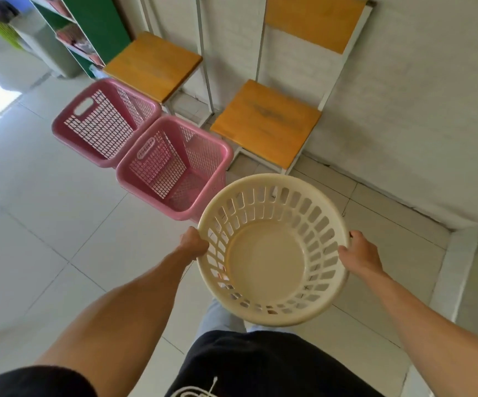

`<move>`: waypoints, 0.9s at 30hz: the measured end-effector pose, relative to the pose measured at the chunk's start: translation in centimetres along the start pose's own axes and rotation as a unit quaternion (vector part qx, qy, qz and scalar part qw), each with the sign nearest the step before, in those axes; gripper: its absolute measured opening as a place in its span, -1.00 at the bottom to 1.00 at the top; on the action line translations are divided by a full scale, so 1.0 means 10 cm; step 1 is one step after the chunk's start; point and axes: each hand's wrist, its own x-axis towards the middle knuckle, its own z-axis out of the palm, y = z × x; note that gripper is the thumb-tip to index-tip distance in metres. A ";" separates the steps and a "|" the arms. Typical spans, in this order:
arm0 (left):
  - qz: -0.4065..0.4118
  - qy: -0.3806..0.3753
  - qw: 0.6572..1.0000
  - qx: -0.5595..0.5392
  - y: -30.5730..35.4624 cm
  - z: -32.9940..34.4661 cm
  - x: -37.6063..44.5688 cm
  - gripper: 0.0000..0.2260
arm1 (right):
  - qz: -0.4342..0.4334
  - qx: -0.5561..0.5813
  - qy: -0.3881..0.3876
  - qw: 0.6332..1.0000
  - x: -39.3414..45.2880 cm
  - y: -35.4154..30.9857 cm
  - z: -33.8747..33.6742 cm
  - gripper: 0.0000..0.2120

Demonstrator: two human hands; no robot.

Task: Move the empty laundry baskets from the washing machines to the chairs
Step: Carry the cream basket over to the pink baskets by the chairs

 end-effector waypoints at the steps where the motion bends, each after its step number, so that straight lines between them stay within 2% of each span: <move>1: 0.001 -0.009 1.000 -0.007 0.06 -0.02 0.13 -0.72 | 0.006 -0.008 0.000 1.000 0.09 -0.07 -0.01 -0.73; 6: -0.019 -0.046 0.998 -0.041 0.27 -0.11 0.62 -0.63 | 0.041 -0.006 -0.008 0.999 0.54 -0.35 -0.03 -0.77; 13: -0.105 -0.028 0.993 -0.043 0.11 0.16 1.35 -0.65 | 0.116 -0.033 -0.145 0.982 1.36 -0.55 0.44 -0.73; 21: -0.173 -0.025 0.982 -0.077 -0.17 0.73 2.25 -0.62 | 0.108 -0.050 -0.188 0.975 2.45 -0.57 1.06 -0.67; 27: -0.184 -0.027 0.980 -0.067 -0.24 1.06 3.00 -0.58 | 0.130 -0.015 -0.190 0.973 3.07 -0.49 1.55 -0.69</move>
